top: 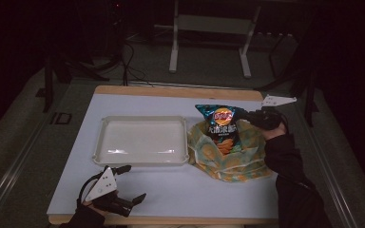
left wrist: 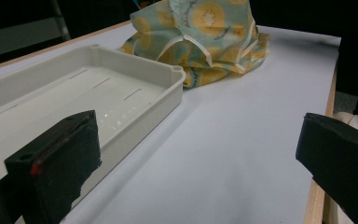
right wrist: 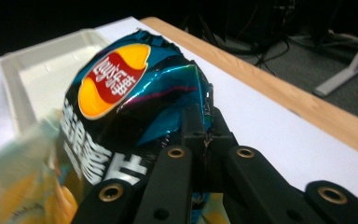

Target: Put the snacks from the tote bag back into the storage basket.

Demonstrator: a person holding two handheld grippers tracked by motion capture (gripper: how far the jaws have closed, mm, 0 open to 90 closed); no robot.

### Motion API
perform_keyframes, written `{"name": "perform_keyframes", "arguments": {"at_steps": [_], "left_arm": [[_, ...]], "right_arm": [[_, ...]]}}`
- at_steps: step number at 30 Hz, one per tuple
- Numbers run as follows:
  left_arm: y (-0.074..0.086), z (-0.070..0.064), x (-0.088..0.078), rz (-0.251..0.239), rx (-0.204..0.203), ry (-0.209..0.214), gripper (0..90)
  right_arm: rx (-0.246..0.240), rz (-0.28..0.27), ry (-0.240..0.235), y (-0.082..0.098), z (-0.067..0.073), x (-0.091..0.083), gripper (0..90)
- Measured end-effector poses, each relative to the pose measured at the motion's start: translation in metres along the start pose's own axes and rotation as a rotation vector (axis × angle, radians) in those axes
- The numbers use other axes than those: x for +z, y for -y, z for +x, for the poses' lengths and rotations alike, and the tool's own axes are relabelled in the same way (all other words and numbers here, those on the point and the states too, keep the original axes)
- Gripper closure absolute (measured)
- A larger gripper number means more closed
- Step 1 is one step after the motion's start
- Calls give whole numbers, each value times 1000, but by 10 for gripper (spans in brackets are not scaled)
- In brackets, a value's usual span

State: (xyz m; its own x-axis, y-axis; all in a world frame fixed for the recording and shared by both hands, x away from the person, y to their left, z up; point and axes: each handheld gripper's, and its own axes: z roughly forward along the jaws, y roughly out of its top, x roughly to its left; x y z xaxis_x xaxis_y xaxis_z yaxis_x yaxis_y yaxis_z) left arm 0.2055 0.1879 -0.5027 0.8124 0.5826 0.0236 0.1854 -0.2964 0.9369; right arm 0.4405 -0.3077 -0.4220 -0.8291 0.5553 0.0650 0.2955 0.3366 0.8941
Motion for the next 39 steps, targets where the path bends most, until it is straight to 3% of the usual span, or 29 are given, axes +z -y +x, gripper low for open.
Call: {"name": "perform_keyframes", "arguments": {"at_steps": [10,29,39], "left_arm": [[0,0,0,-6,-4,-3,3],[0,1,0,-8,-9,-6,3],[0,1,0,-11,-8,-9,3]], "right_arm": [[-22,-54,-28,-22,13,-13,900],[-71,-116,14,-61,24,-49,900],[-113,-174,57,-102,33,-73,900]]}}
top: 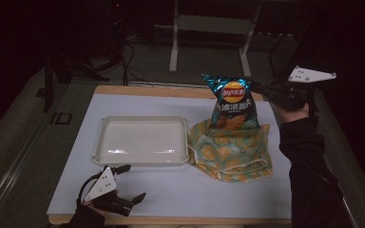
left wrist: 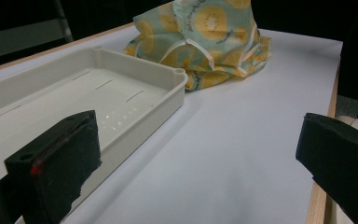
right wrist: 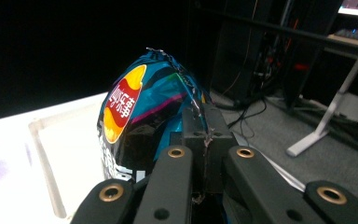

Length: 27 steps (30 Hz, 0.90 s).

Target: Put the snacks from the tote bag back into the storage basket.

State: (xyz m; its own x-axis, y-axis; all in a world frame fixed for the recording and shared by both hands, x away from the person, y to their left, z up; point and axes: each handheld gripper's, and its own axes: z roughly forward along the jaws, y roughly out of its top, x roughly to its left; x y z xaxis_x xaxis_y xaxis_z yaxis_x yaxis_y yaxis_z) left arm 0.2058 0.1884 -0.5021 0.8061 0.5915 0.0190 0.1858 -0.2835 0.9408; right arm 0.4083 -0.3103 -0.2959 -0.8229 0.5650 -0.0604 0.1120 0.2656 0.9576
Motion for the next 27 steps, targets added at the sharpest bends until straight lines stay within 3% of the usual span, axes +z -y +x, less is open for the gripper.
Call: {"name": "perform_keyframes", "arguments": {"at_steps": [8,27], "left_arm": [[0,-1,0,7,3,-1,3],[0,-1,-1,-1,11,-3,3]], "right_arm": [[-31,-11,7,-29,12,-1,900],[-34,-43,-65,-47,46,39,900]]}}
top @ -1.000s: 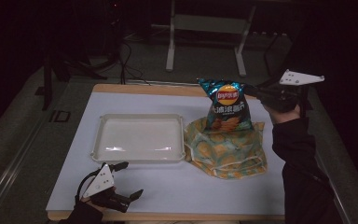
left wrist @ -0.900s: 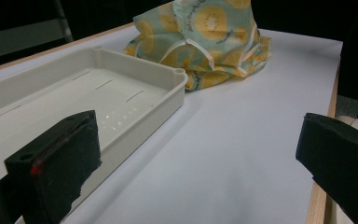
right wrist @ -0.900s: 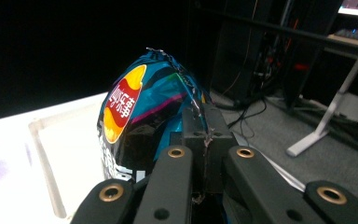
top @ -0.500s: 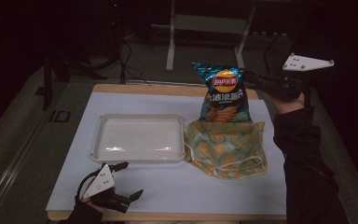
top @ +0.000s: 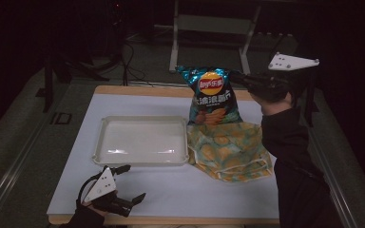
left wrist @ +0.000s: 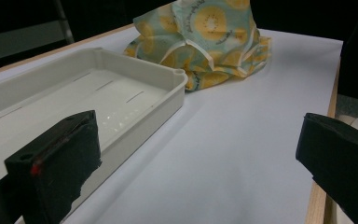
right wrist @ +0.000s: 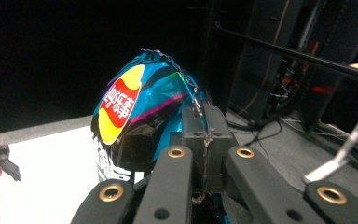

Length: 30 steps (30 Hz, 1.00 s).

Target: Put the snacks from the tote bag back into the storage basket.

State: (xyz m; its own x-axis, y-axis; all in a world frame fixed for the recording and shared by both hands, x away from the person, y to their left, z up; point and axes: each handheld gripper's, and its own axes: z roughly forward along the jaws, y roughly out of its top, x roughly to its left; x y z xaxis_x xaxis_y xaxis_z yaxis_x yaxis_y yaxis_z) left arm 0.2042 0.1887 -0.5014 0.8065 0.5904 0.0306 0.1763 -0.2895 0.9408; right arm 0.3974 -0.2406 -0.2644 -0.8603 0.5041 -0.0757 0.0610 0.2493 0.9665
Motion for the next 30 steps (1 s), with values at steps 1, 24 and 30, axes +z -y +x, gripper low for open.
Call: {"name": "perform_keyframes", "arguments": {"at_steps": [1,24,30], "left_arm": [[0,0,0,-2,-4,2,3],[0,-1,-1,-3,4,7,3],[1,-1,-1,10,13,2,3]], "right_arm": [[-1,-4,-3,-1,2,3,900],[29,-8,-91,-3,55,87,900],[48,-37,-101,-3,67,104,900]]}}
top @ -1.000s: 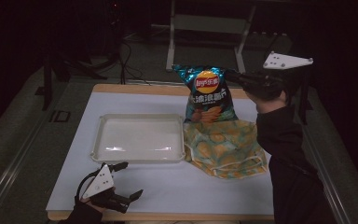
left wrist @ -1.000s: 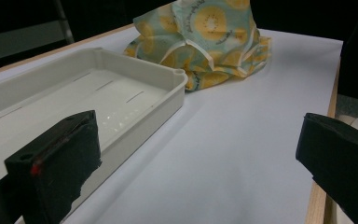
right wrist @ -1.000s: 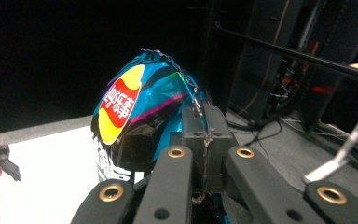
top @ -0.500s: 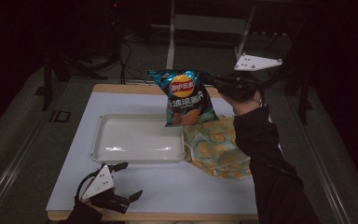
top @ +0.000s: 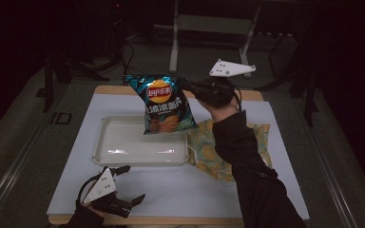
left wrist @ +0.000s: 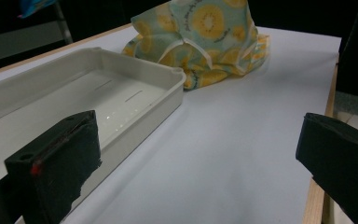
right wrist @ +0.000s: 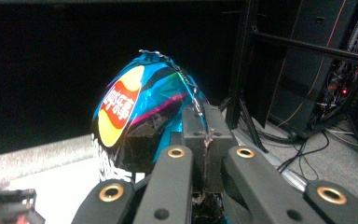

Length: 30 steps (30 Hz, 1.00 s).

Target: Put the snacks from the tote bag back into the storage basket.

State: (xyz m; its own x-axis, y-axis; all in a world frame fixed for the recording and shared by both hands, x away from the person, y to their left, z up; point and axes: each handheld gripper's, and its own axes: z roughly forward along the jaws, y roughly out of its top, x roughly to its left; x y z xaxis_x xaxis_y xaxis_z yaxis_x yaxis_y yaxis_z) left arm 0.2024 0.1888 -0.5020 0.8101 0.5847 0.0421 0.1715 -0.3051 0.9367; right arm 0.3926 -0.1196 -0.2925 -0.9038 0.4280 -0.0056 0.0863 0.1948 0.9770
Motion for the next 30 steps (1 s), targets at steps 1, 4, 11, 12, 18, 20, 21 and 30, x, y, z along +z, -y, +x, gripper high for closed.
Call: {"name": "perform_keyframes", "arguments": {"at_steps": [1,4,11,12,18,20,21,30], "left_arm": [[0,0,0,4,2,0,3],[0,0,0,5,3,-2,3],[0,0,-1,-5,-2,-5,3],[0,0,-2,-5,-2,-5,3],[0,0,-3,-11,-3,-6,3],[0,0,-3,-11,-2,-7,3],[0,0,-3,-10,-1,-6,3],[0,0,-3,-12,0,-3,3]], "right_arm": [[7,-8,3,1,3,3,900],[13,-24,25,4,10,13,900],[45,-26,10,15,18,38,900],[52,-22,-2,18,19,41,900],[86,-10,-16,36,23,61,900],[107,-11,-20,44,24,67,900],[113,-5,-26,48,24,70,900],[156,46,-53,78,29,89,900]]}}
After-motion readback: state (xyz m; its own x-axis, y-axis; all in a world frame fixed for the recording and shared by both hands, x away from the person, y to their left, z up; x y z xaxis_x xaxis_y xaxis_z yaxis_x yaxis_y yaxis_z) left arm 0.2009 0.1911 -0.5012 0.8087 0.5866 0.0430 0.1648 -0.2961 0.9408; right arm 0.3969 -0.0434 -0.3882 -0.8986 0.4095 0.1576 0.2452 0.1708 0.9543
